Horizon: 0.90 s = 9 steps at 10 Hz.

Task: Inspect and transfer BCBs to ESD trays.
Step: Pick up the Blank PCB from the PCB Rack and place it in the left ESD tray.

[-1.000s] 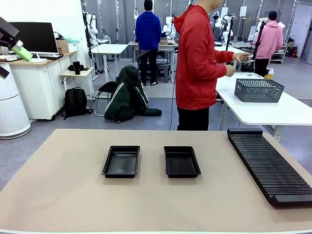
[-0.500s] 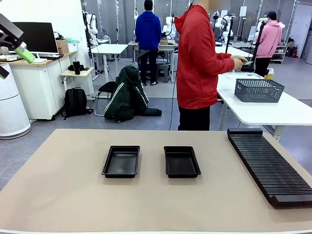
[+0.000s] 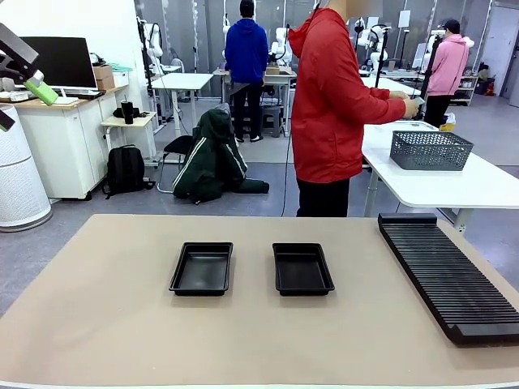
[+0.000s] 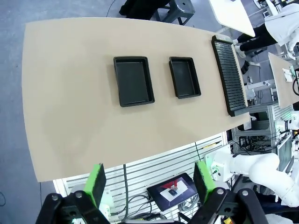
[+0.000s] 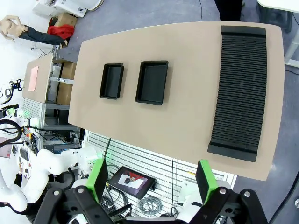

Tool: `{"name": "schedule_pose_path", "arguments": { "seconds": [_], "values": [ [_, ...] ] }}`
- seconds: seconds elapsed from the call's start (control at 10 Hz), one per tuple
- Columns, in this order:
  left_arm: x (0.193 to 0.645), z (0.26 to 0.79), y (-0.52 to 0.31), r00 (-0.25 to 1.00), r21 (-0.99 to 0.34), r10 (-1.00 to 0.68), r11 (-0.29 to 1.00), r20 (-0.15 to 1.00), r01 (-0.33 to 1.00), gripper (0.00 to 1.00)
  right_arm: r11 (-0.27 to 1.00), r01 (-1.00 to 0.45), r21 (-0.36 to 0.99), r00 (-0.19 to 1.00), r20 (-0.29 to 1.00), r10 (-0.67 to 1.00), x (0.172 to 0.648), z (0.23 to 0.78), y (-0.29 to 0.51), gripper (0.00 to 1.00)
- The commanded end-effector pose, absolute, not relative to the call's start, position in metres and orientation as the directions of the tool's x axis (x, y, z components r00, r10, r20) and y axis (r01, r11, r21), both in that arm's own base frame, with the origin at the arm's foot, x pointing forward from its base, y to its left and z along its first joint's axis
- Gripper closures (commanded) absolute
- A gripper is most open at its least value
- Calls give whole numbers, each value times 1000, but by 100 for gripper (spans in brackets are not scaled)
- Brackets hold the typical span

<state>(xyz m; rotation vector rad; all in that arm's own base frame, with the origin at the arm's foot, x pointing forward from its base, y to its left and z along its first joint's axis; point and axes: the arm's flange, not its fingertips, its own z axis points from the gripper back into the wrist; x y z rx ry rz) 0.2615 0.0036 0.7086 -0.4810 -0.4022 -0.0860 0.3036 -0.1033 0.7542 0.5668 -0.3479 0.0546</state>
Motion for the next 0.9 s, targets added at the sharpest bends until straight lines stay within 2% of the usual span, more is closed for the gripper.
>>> {"name": "schedule_pose_path", "arguments": {
  "seconds": [0.0,0.8],
  "values": [
    [262,709,4,915,-436,10,881,403,182,0,840,-156,519,939,341,-36,302,755,-102,0],
    [262,709,4,915,-436,10,881,403,182,0,840,-156,519,939,341,-36,302,755,-102,0]
  ]
}}
